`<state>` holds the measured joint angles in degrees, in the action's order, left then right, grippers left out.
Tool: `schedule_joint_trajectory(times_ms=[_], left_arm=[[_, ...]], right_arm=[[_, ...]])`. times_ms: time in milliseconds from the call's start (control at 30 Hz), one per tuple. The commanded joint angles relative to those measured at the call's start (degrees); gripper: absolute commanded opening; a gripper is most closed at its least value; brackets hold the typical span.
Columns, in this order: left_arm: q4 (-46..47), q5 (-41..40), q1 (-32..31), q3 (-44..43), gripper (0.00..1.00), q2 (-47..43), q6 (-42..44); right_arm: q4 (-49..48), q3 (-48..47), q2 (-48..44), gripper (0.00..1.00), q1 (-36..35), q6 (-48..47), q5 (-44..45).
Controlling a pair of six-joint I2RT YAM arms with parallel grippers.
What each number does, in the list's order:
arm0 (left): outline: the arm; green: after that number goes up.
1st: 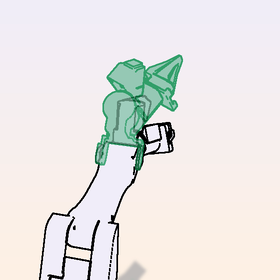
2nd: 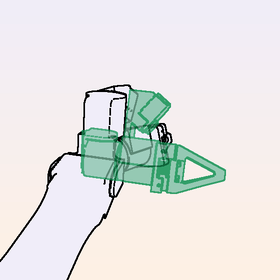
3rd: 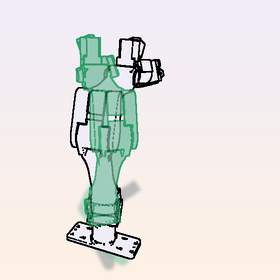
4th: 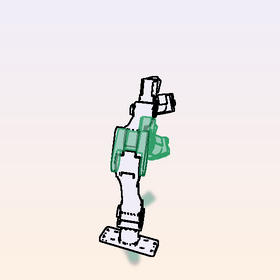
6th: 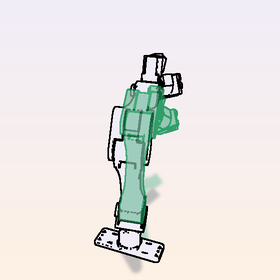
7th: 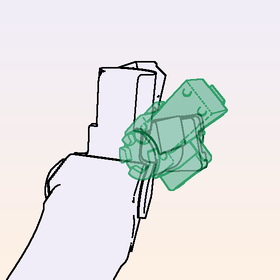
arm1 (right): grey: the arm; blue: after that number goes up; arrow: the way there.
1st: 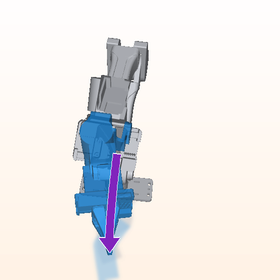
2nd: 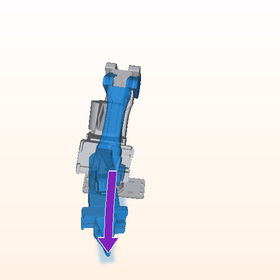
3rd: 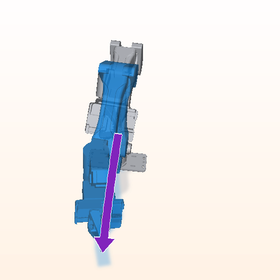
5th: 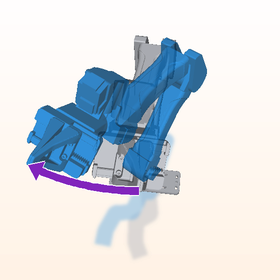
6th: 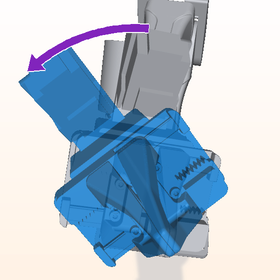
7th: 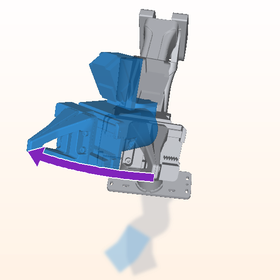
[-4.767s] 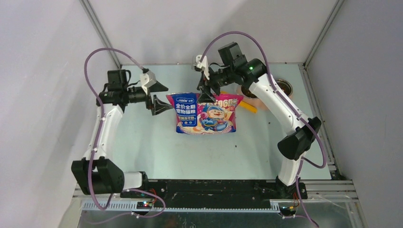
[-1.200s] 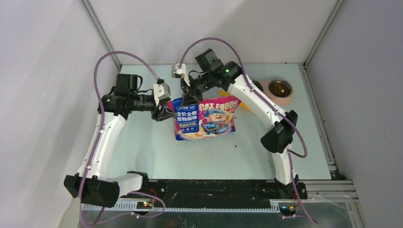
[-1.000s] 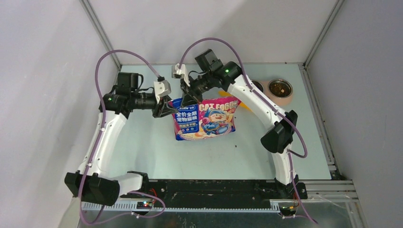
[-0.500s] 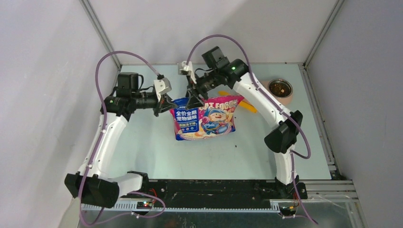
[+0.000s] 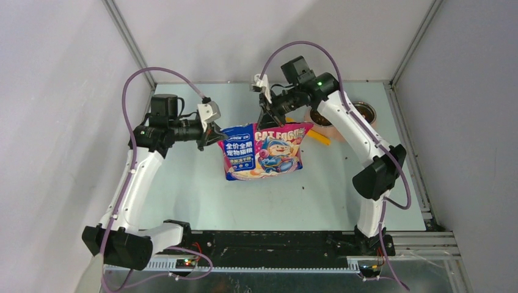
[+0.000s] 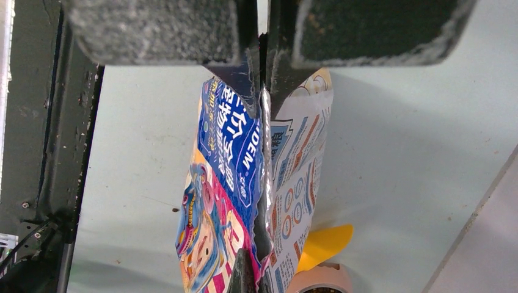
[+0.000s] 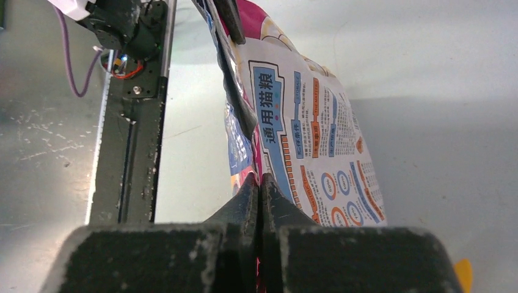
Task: Serve the pet food
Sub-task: Close the pet food bag at the center of the board.
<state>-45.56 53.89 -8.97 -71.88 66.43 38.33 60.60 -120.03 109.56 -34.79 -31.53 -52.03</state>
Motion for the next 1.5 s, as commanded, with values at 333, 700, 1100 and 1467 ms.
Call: schedule_joint_trajectory(times_ms=[333,700,1100,1467], left_arm=[[-1.53,2.63,0.28,-0.91,0.00,-3.35,2.27],[-2.71,2.71,0.67,-0.55,0.00,-3.91,3.53],[-4.07,2.85,1.29,-0.37,0.00,-4.28,4.99],[-5.14,2.91,1.45,-0.31,0.00,-4.60,6.35]], right_arm=[[1.43,8.68,-11.13,0.38,-4.09,-12.64,15.13],[-1.10,10.66,-13.17,0.00,-1.96,-10.90,14.37],[-1.87,18.08,-18.40,0.34,-3.21,-13.65,23.12],[-0.94,17.34,-20.66,0.00,-1.55,-14.67,23.98]])
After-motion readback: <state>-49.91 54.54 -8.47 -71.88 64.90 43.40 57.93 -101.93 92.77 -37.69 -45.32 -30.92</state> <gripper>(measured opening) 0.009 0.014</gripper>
